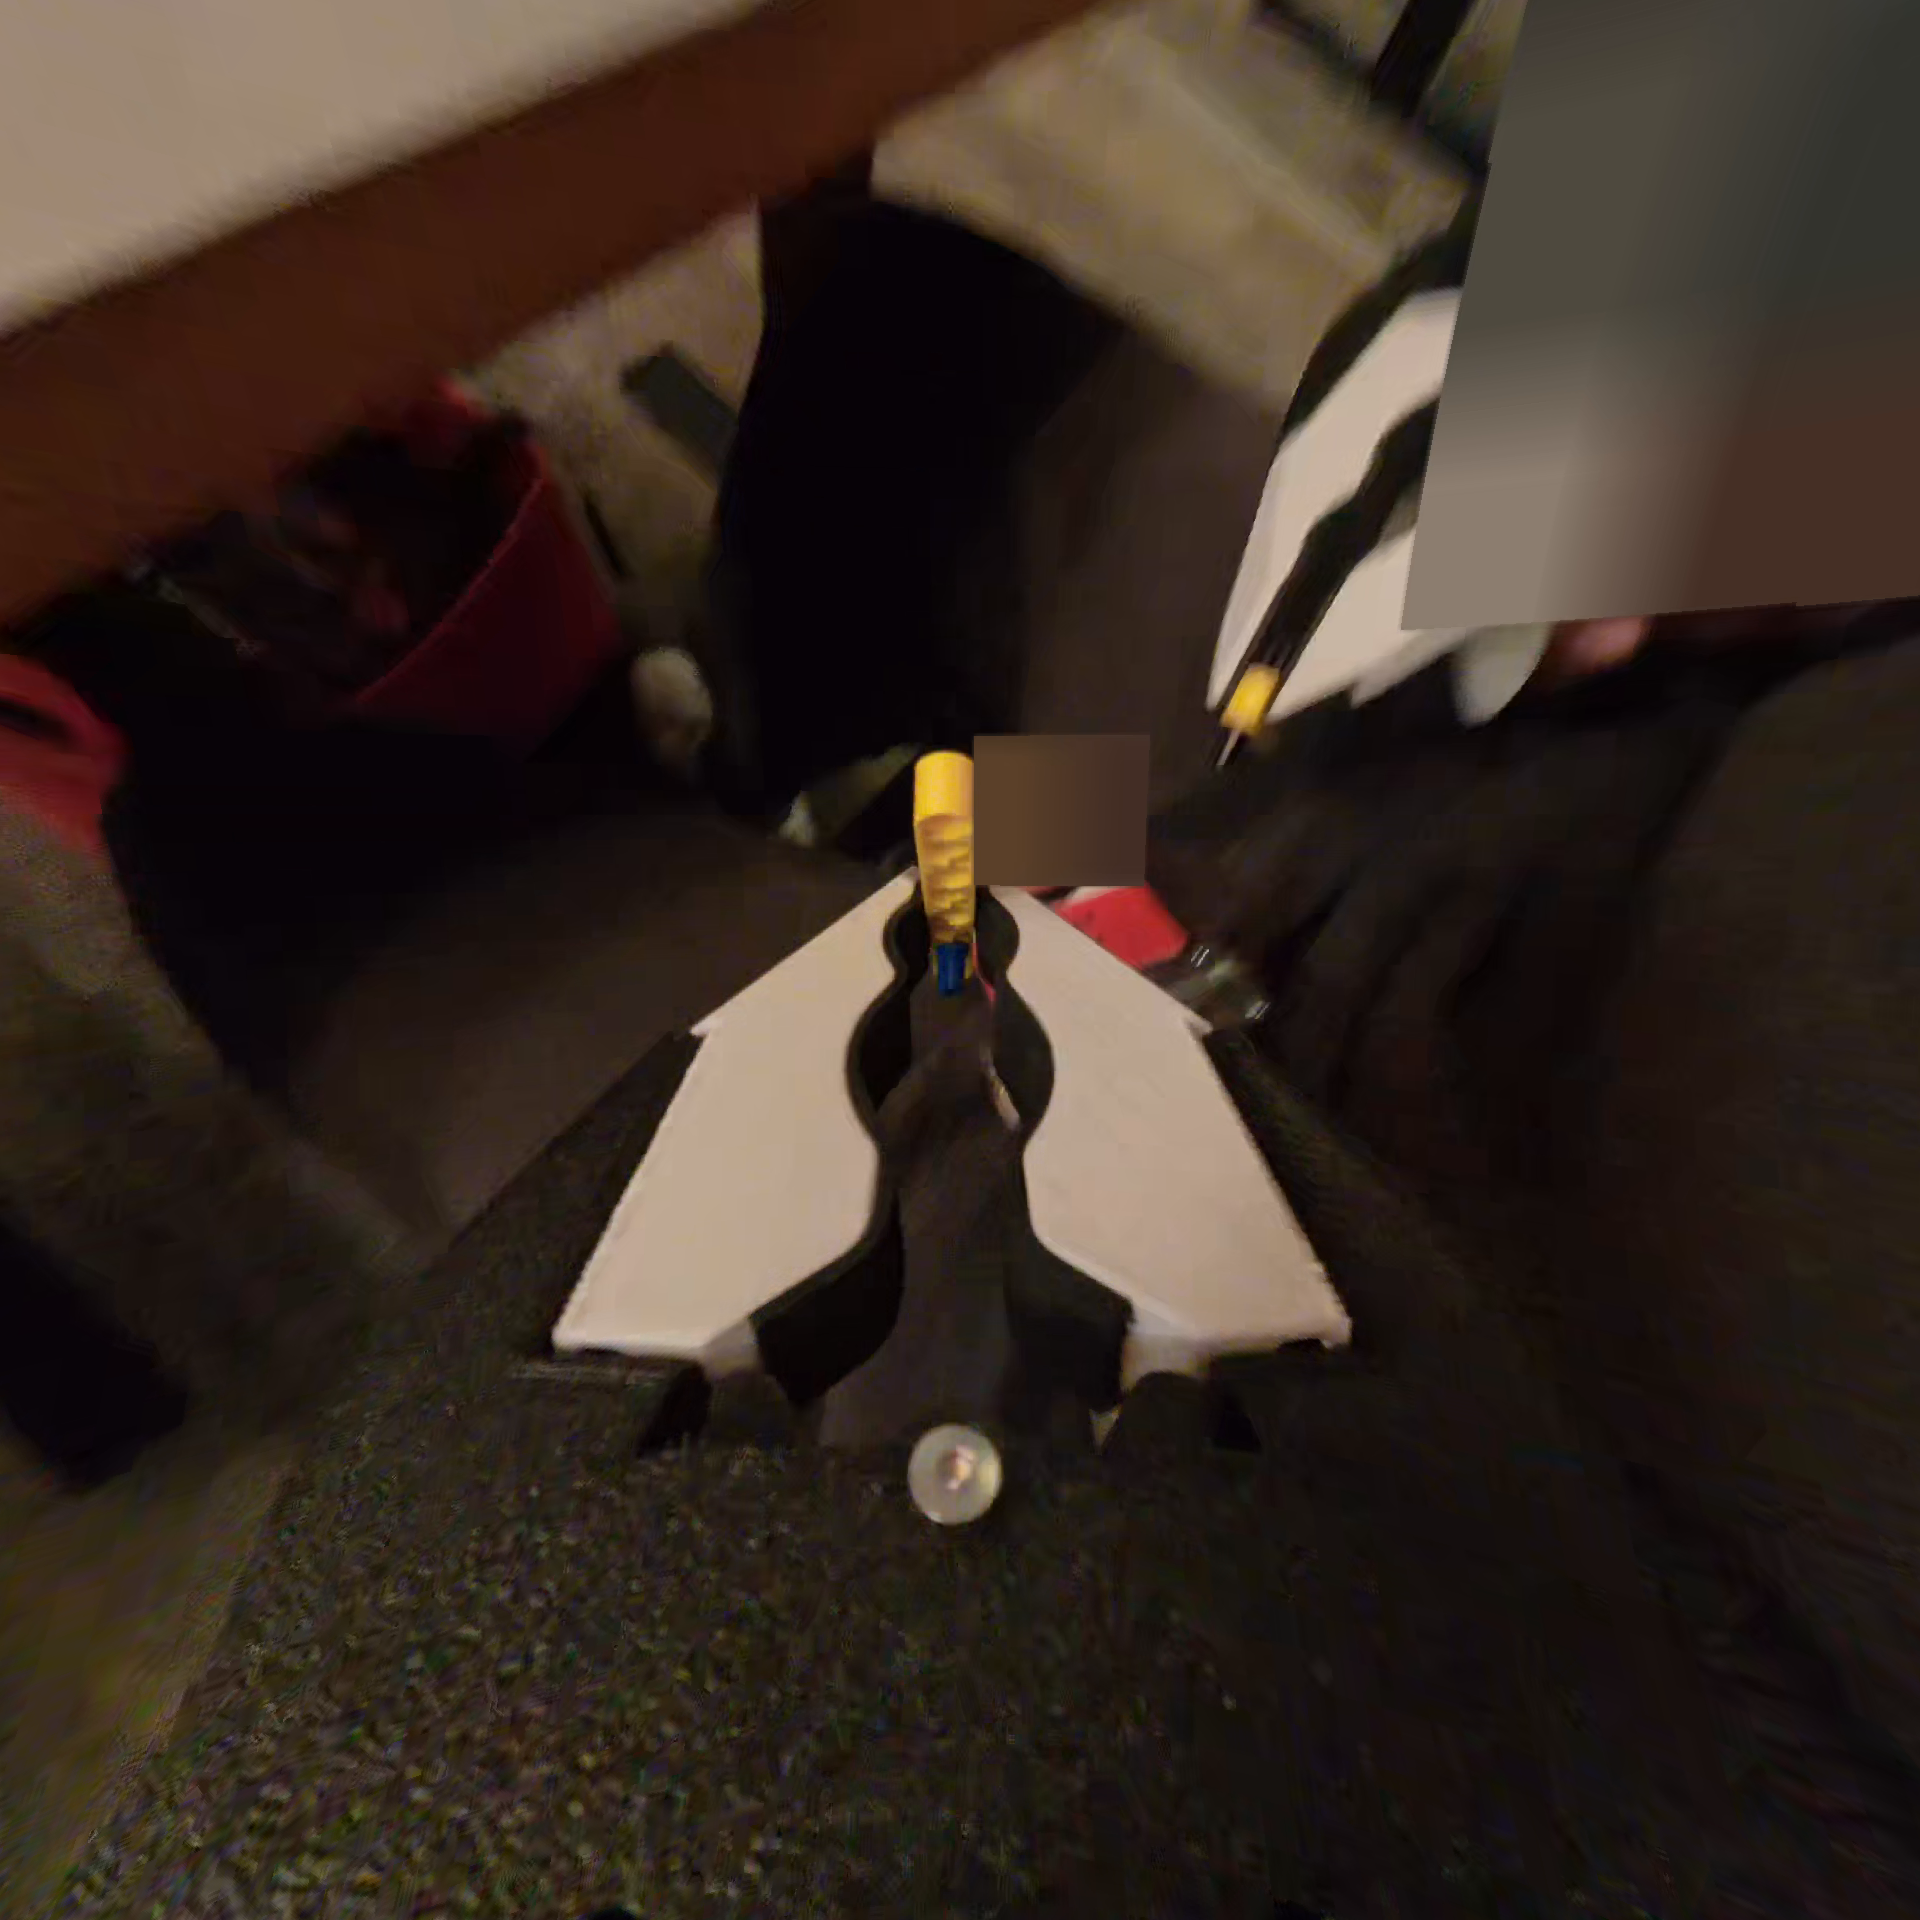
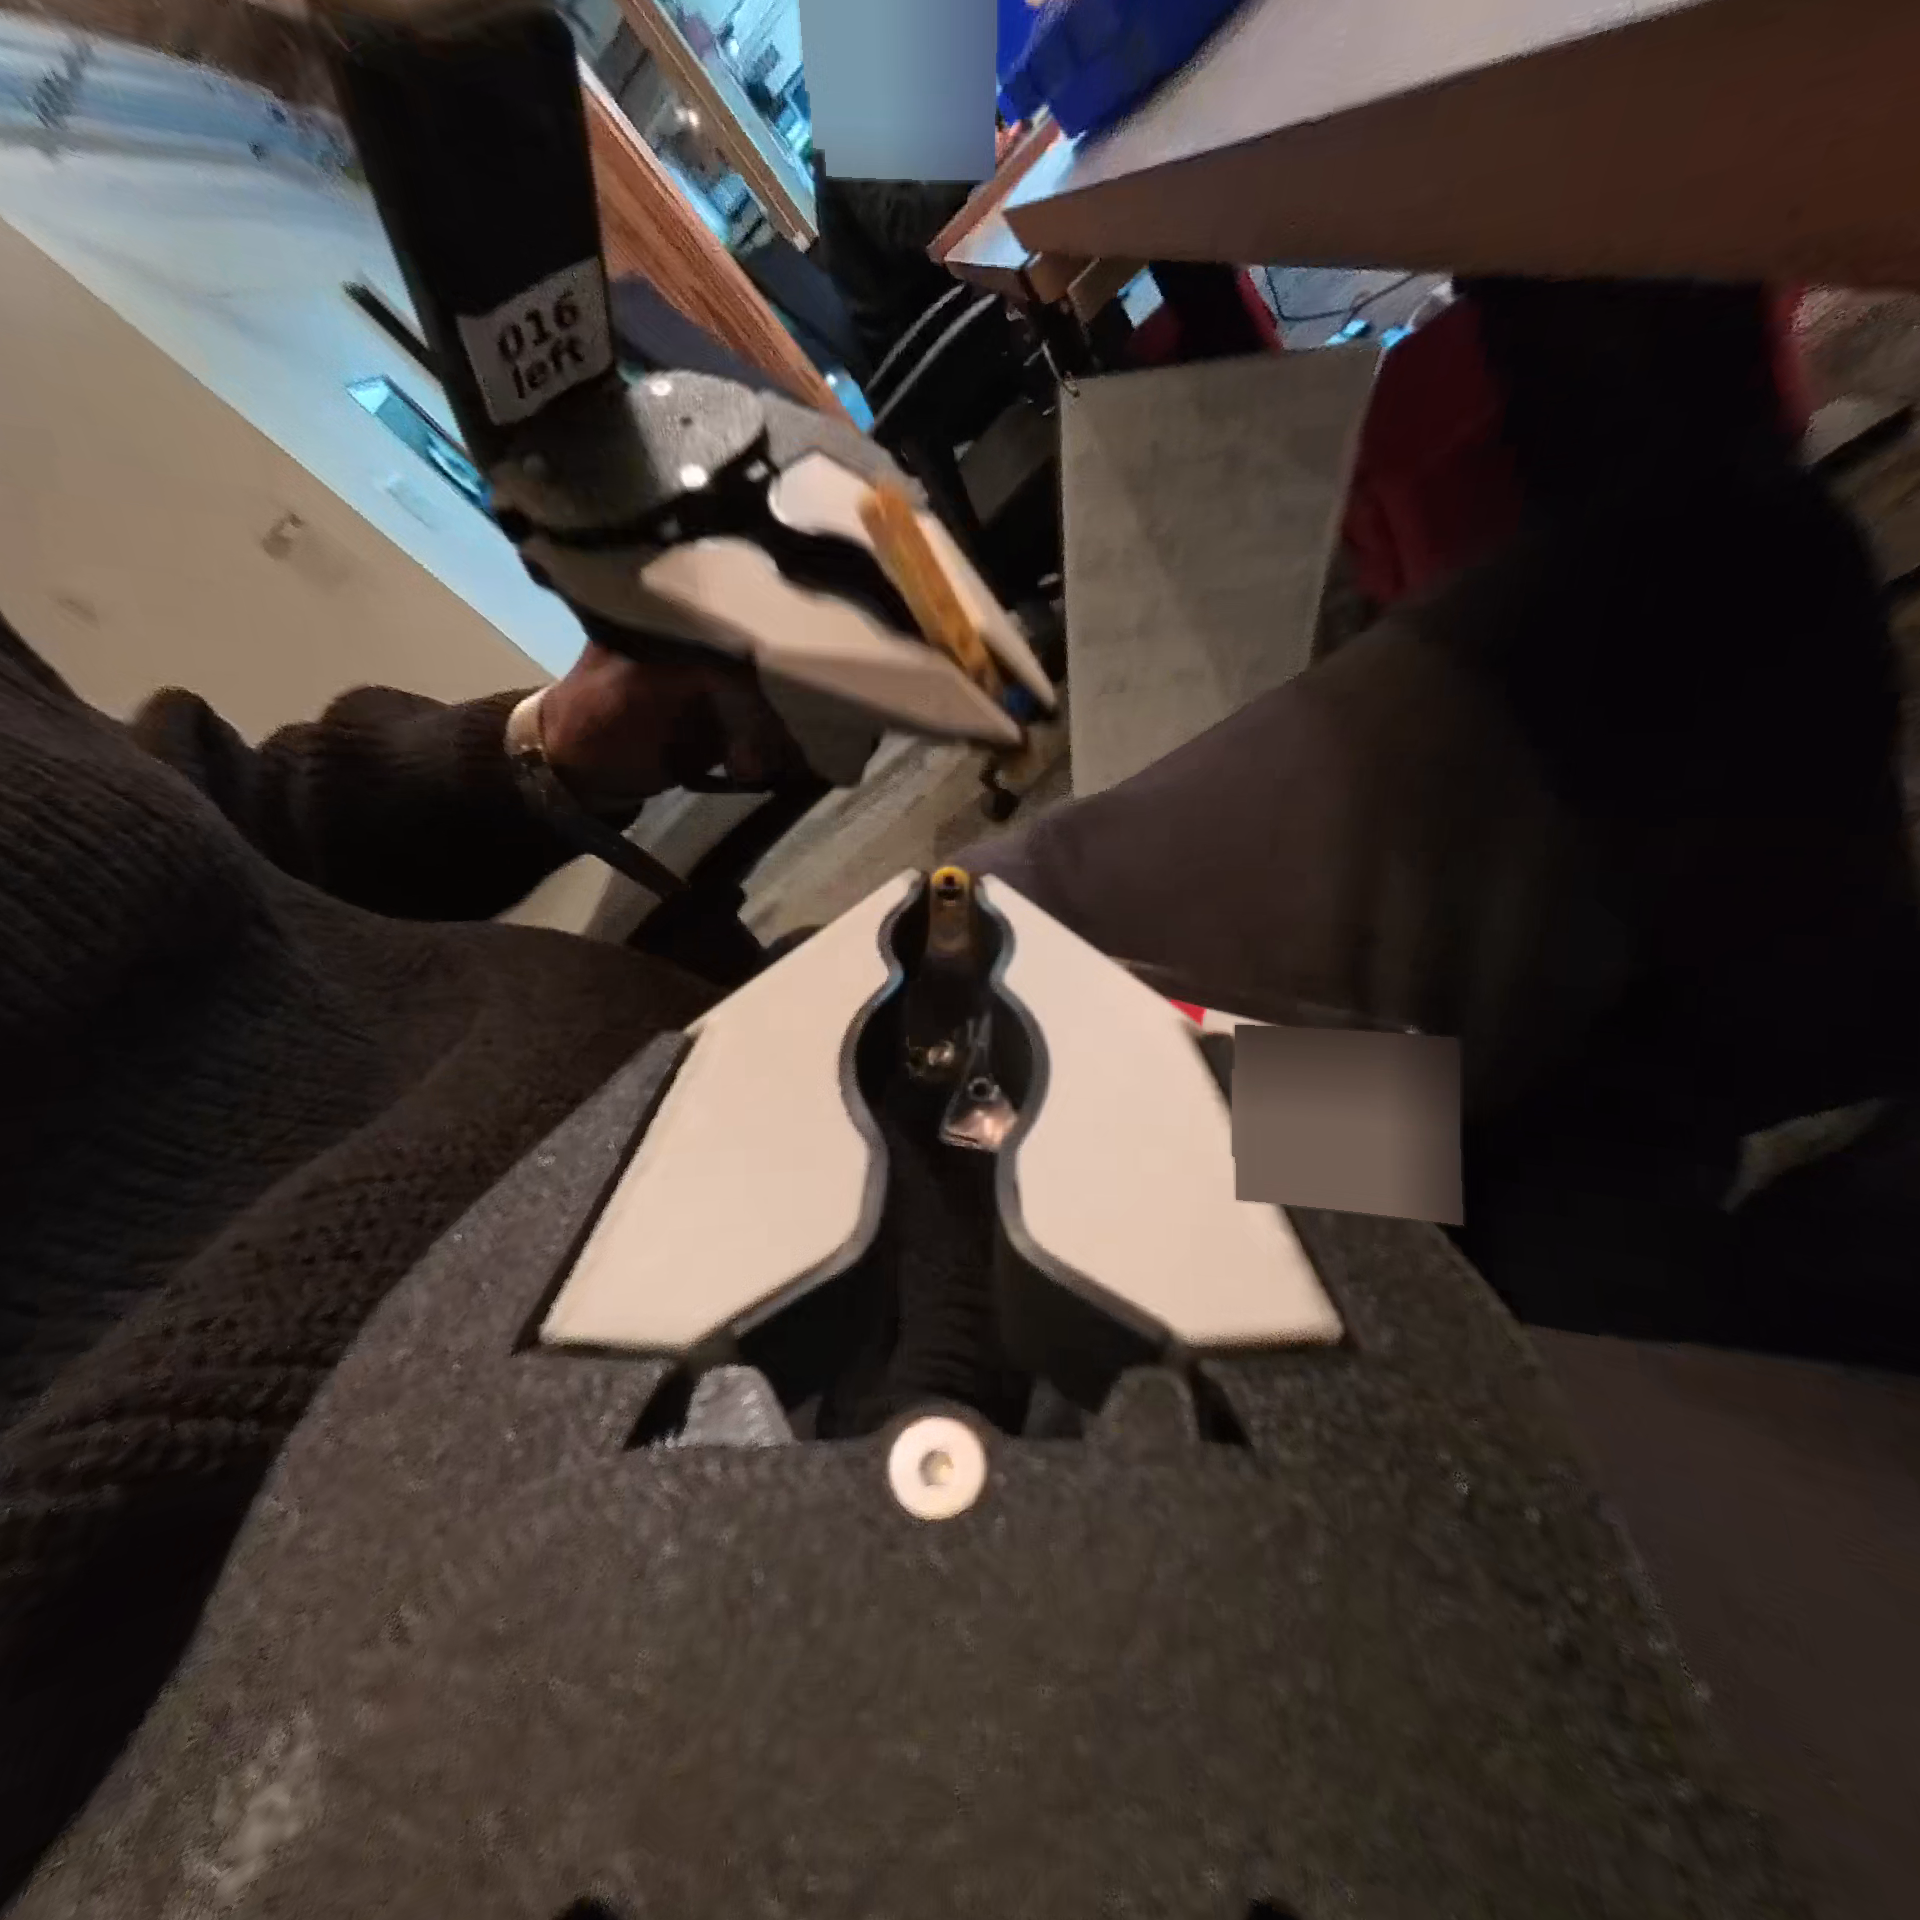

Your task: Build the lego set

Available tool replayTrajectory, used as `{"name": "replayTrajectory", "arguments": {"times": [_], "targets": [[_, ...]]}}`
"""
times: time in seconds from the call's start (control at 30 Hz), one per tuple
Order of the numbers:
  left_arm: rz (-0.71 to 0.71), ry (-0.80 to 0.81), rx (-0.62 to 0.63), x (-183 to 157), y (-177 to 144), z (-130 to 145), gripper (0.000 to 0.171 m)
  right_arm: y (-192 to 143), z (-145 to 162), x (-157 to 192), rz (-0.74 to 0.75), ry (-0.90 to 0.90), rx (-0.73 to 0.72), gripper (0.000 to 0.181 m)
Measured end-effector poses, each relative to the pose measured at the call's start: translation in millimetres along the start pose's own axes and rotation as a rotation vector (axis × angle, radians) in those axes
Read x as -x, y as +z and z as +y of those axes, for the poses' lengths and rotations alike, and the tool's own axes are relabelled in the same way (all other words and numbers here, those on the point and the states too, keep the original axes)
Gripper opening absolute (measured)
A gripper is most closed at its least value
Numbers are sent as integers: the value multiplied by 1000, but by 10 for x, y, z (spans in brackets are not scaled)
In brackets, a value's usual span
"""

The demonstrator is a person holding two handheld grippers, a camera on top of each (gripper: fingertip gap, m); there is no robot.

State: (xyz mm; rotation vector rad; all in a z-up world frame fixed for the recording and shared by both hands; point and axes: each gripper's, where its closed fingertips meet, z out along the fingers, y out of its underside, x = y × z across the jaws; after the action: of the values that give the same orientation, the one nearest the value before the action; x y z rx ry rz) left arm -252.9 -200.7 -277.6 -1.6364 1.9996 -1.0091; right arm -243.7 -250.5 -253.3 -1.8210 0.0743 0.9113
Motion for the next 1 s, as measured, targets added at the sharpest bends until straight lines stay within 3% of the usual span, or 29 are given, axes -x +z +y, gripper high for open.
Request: {"name": "replayTrajectory", "arguments": {"times": [0.07, 0.2, 0.47, 0.83, 1.0], "targets": [[-67, 38, 78, 1, 74, 275, 7, -13, 27, -7, 24, -33, 20, 7], [-25, -41, 122, -154, 177, 597, 7, 3, 29, 66, -33, 23, 1, 7], [-39, -36, 117, -112, 192, 589, 8, 122, 166, -2, 27, -58, 79, 7], [-66, -136, 112, -38, 78, 627, 11, 214, 240, -90, 24, -12, 106, 7], [-79, -190, 81, 7, -58, 583, 27, 214, 240, -110, 23, 0, 105, 8]]}}
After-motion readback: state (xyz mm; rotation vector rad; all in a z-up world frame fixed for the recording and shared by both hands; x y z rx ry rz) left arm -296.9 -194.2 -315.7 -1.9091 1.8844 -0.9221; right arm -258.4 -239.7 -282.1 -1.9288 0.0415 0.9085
